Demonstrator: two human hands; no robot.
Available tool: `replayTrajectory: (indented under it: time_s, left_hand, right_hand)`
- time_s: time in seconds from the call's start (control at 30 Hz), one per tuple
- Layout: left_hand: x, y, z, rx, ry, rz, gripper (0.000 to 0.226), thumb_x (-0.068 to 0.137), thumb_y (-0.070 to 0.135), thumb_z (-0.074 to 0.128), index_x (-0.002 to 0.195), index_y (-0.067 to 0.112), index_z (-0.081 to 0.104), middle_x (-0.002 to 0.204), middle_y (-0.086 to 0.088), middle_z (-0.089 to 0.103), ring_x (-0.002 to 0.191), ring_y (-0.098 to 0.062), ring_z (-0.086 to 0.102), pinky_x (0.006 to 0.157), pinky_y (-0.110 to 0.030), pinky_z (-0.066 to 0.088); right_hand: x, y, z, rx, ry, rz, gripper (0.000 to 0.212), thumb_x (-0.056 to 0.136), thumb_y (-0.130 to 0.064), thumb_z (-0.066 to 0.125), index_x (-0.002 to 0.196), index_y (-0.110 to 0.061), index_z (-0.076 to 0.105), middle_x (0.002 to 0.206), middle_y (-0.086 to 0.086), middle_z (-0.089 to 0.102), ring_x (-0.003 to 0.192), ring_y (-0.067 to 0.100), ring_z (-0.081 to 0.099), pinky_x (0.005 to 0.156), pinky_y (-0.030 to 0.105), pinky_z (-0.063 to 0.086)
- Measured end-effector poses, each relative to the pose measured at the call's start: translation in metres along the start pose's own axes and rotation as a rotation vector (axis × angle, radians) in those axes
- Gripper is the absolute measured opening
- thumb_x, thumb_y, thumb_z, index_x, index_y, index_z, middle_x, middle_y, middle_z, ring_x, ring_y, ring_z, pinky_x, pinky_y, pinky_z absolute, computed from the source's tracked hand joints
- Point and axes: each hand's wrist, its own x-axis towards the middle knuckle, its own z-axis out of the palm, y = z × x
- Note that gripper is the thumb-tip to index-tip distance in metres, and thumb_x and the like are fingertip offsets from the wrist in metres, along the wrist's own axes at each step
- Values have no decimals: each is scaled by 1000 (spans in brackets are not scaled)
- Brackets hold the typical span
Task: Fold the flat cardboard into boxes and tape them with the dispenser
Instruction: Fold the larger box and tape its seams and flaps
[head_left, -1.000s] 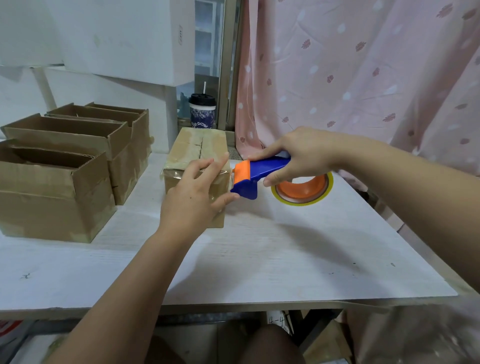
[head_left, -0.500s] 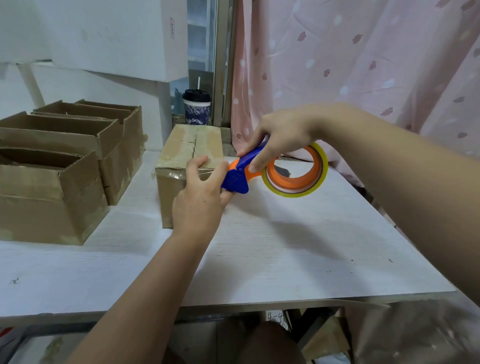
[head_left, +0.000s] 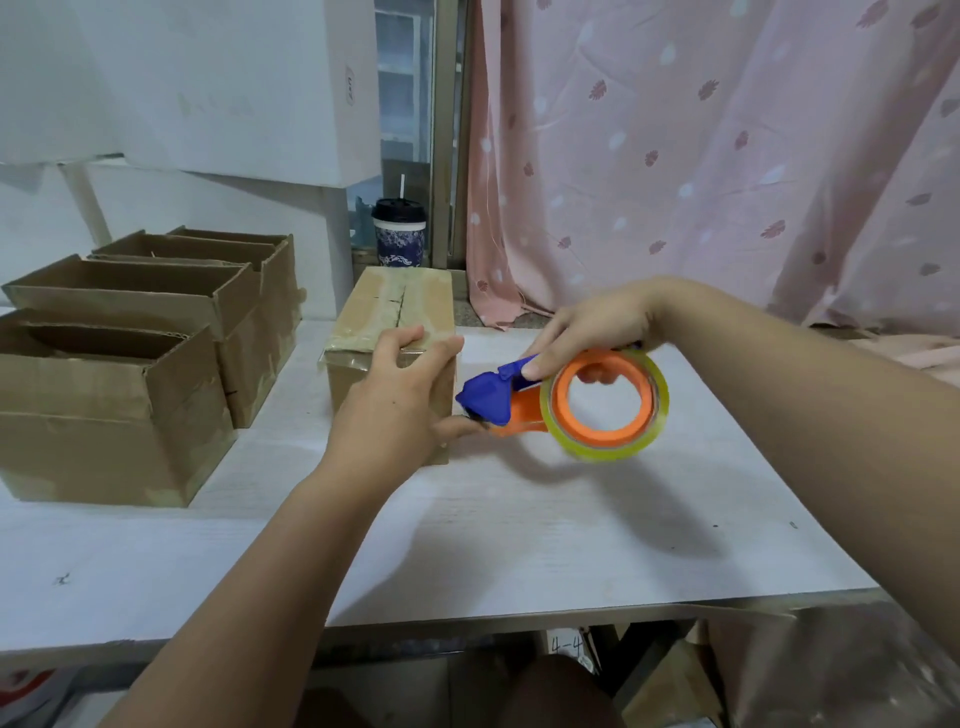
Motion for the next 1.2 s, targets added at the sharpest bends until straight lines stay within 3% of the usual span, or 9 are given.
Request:
replayTrajectory:
  time_s: [0.17,0.47,0.6,0.77,0.87,0.97,1.03,1.13,1.2]
  left_hand:
    - [10,1,-16,-54,-116,-12,100,43,63,72,136,34,48,140,3,33,121,-16,49,102,-34,42]
    - [33,6,-46,163,-367,83,106,42,71,64,139,34,43,123,7,38,113,-8,40,95,-23,35]
    - [37,13,-53,189,-376,101,101,42,74,49,135,32,50,121,0,44,114,-16,45,95,-27,39]
    - [42,18,-57,181,-369,112,96,42,76,48,128,33,57,114,1,46,109,-16,44,86,-26,36]
    - [46,19,-57,192,-357,122,86,51,74,46,123,32,62,105,2,45,100,-13,42,80,-25,34]
    - [43,16,-55,111,-291,182,58,72,62,51,112,24,71,84,8,50,85,-11,46,66,-16,29]
    - [41,10,-51,70,-238,178,36,86,44,58,112,23,71,80,22,43,78,-2,41,66,-7,28]
    - [40,3,-46,94,-195,182,29,91,31,59,120,25,65,87,16,46,86,0,38,67,-7,24]
    - [39,2,-43,140,-199,175,32,93,30,57,124,27,62,100,7,50,96,-5,41,72,-8,21]
  right_hand:
    - [7,33,25,390,-111,-56,29,72,-32,73,84,-11,57,63,0,54,55,12,48,55,26,40]
    - [15,59,71,861,-118,-143,14,73,-27,70,72,-13,72,66,4,68,58,15,64,58,25,51]
    - [20,64,92,1219,-211,-192,52,47,-29,92,91,-5,76,86,16,73,71,27,71,61,30,57]
    - [15,58,104,1086,-287,-28,51,86,-37,33,89,-9,75,78,11,72,55,24,66,48,23,51]
    - [12,40,105,832,-391,38,55,68,-69,53,76,-20,76,59,-2,66,47,10,60,48,18,46]
    - [7,27,116,654,-233,63,42,71,-65,53,60,-29,72,45,-10,54,36,5,51,40,14,41]
    - [7,31,116,635,-32,-35,45,81,-72,46,66,-35,66,44,-12,51,34,5,47,35,14,37]
    - [5,32,105,804,-284,80,30,65,-59,62,64,-31,75,51,-4,62,41,13,60,40,18,47]
    - [11,50,103,962,-134,38,39,76,-57,53,68,-27,77,57,3,66,41,18,59,39,22,48]
